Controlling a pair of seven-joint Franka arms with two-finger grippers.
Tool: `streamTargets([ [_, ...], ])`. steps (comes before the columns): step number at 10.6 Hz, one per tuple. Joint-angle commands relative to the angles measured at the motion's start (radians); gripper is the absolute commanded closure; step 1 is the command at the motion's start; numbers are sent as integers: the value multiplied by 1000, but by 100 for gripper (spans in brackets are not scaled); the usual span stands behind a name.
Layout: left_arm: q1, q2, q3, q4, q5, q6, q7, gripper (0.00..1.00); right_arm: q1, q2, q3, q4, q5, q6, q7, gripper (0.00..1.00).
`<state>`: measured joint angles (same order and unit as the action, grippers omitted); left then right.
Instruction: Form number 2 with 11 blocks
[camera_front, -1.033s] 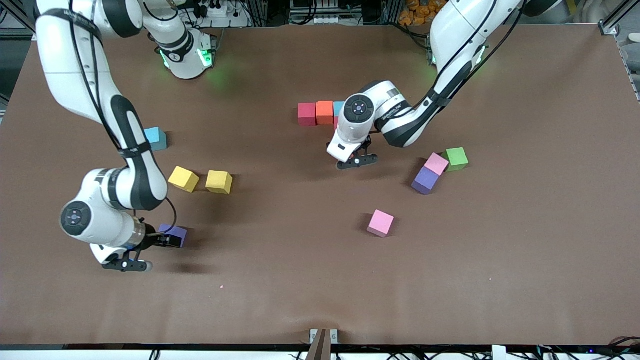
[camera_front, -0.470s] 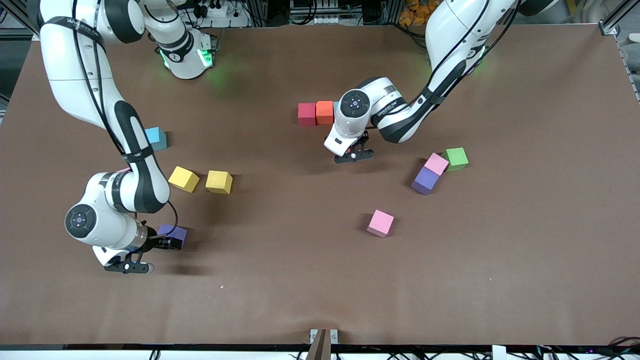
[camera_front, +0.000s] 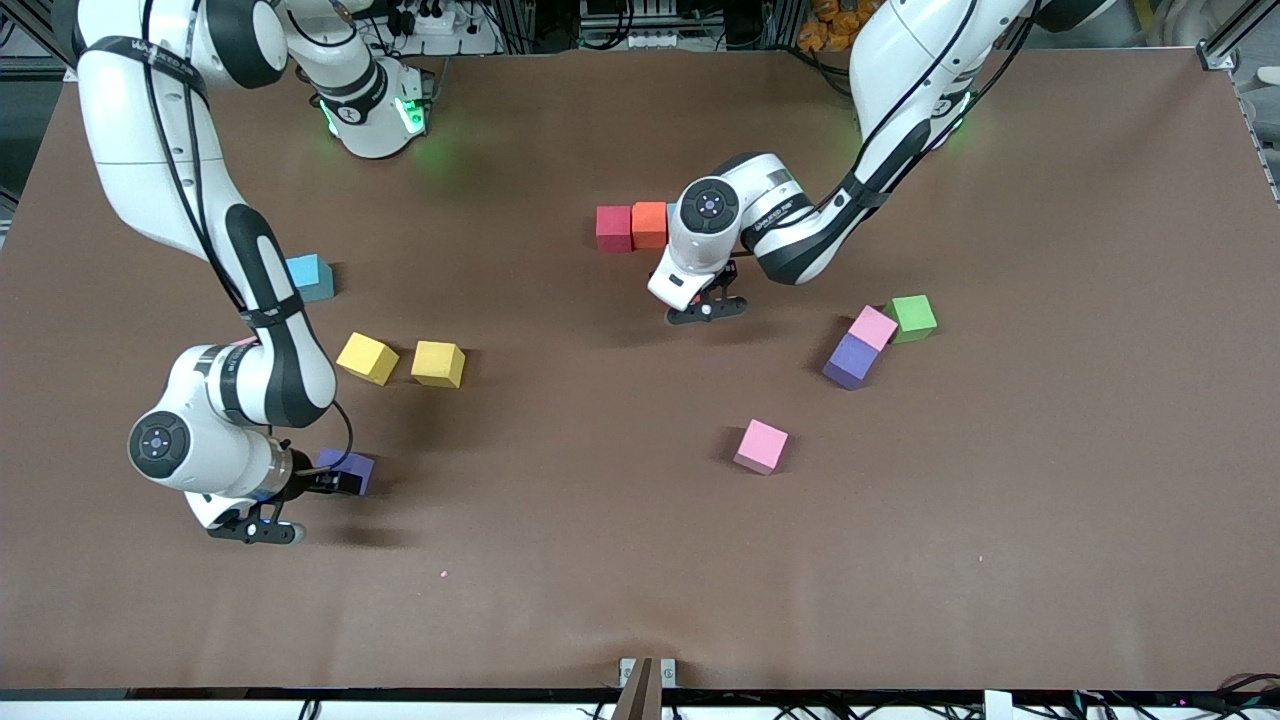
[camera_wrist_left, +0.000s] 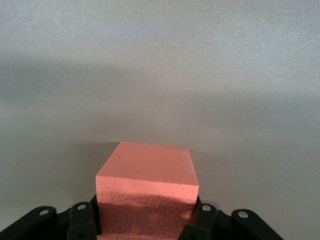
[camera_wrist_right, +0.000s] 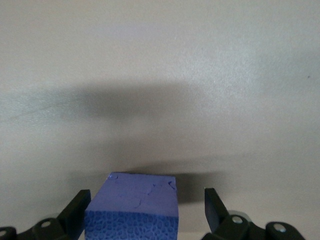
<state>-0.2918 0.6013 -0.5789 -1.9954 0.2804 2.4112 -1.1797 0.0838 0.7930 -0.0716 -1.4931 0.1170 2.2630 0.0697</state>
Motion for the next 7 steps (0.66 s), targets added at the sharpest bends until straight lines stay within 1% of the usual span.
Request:
streamTargets([
  [1,-12,-24,-1,-35,2,14,-18,73,-12,-3,15,-16,-8,0,27,0],
  [3,-13,-24,-1,-48,22,14,-18,73,-10,-3,16,-19,-7,-13,27,0],
  [4,-13,-24,-1,-48,28,13,-17,58,-10,-6,19,-19,-3,-37,27,0],
  [5,-10,-26,-1,-46,28,13,-12,1,-7,-8,19,-19,-3,-45,27,0],
  [7,-6,-34,-1,-43,32,9,-3,0,-7,-8,19,-19,-3,-49,33,0],
])
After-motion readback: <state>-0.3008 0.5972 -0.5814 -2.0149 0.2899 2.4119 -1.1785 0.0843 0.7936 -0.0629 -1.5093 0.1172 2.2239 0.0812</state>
